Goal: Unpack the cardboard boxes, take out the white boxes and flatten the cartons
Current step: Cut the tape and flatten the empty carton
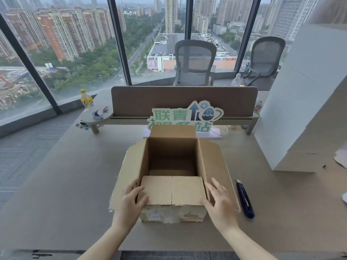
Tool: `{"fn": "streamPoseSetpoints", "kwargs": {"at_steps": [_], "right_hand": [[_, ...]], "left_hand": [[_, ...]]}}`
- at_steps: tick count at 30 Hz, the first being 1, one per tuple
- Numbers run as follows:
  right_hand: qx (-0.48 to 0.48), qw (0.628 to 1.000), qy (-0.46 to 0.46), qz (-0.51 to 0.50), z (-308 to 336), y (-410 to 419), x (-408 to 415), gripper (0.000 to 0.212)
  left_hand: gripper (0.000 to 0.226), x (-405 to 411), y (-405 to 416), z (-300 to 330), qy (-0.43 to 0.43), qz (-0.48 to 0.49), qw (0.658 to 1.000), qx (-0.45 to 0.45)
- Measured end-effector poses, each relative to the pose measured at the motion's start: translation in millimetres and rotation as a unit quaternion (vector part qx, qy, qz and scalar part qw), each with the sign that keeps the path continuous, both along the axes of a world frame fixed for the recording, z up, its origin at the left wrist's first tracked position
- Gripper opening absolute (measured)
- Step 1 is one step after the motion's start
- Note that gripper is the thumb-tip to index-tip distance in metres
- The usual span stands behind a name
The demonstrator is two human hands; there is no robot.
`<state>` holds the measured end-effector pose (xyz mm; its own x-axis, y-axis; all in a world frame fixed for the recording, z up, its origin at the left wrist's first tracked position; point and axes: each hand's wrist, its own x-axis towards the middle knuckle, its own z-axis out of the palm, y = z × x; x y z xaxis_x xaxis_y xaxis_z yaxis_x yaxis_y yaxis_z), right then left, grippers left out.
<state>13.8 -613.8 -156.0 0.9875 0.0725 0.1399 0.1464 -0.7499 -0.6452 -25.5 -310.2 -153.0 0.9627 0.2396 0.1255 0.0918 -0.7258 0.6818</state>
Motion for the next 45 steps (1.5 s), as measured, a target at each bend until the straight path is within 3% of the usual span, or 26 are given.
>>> {"fn": "streamPoseSetpoints", "kwargs": {"at_steps": [3, 4, 7, 9, 10, 13, 18, 23, 26, 31, 33, 36, 39, 42, 45], "right_hand": [[0.008, 0.987, -0.161, -0.002, -1.0, -5.6, -18.6, 0.013], [0.01, 0.986, -0.168, -0.01, -3.8, -9.1, -26.5, 0.009], [0.036, 0.997, -0.016, -0.063, -14.3, -15.1, -47.7, 0.023], [0.059, 0.99, 0.099, -0.078, -22.6, -12.9, -53.9, 0.029], [0.09, 0.981, 0.153, -0.08, -23.3, -9.6, -53.2, 0.035], [0.179, 0.952, 0.232, -0.082, -17.1, 1.3, -51.4, 0.046], [0.235, 0.95, 0.183, -0.093, 20.9, 6.2, -50.4, 0.048], [0.337, 0.933, 0.094, -0.079, 90.7, 6.2, -31.7, 0.043], [0.347, 0.936, 0.05, -0.043, 125.3, 6.7, -13.6, 0.043], [0.35, 0.932, 0.093, -0.005, 130.6, 6.9, 17.2, 0.062], [0.356, 0.926, 0.122, 0.011, 129.0, 8.1, 20.1, 0.061], [0.376, 0.916, 0.138, 0.033, 124.1, 7.4, 21.8, 0.042], [0.387, 0.913, 0.12, 0.046, 118.8, -2.7, 12.3, 0.068], [0.375, 0.917, 0.104, 0.09, 105.5, -18.2, -5.2, 0.1], [0.353, 0.911, 0.168, 0.133, 86.6, -23.7, -19.7, 0.104]], "left_hand": [[0.016, -28.2, -0.8, 5.2, -0.099, -0.014, 0.992, 0.083], [0.012, -40.2, -0.9, 3.2, -0.103, -0.007, 0.991, 0.087], [0.025, -63.8, -0.9, -13.7, -0.012, 0.045, 0.999, 0.025], [0.023, -65.6, -7.3, -22.5, 0.074, 0.071, 0.994, -0.038], [0.033, -62.8, -10.7, -21.2, 0.13, 0.076, 0.985, -0.086], [0.053, -55.9, -20.7, -10.6, 0.158, 0.095, 0.961, -0.209], [0.048, -51.6, -20.8, 22.5, 0.101, 0.107, 0.953, -0.267], [0.039, -36.7, -23.0, 83.1, -0.037, 0.074, 0.953, -0.292], [0.041, -16.0, -16.6, 112.6, -0.092, 0.072, 0.955, -0.272], [0.031, 22.0, 0.0, 129.0, -0.027, 0.072, 0.976, -0.205], [0.027, 31.2, 2.2, 131.1, 0.0, 0.065, 0.965, -0.252], [0.024, 30.1, -1.5, 136.6, 0.006, 0.036, 0.931, -0.362], [0.021, 8.2, -0.2, 129.9, 0.015, 0.008, 0.915, -0.402], [0.077, -25.5, 8.3, 101.9, 0.038, -0.035, 0.91, -0.412], [0.104, -49.0, 5.1, 76.8, 0.078, -0.069, 0.912, -0.397]]}}
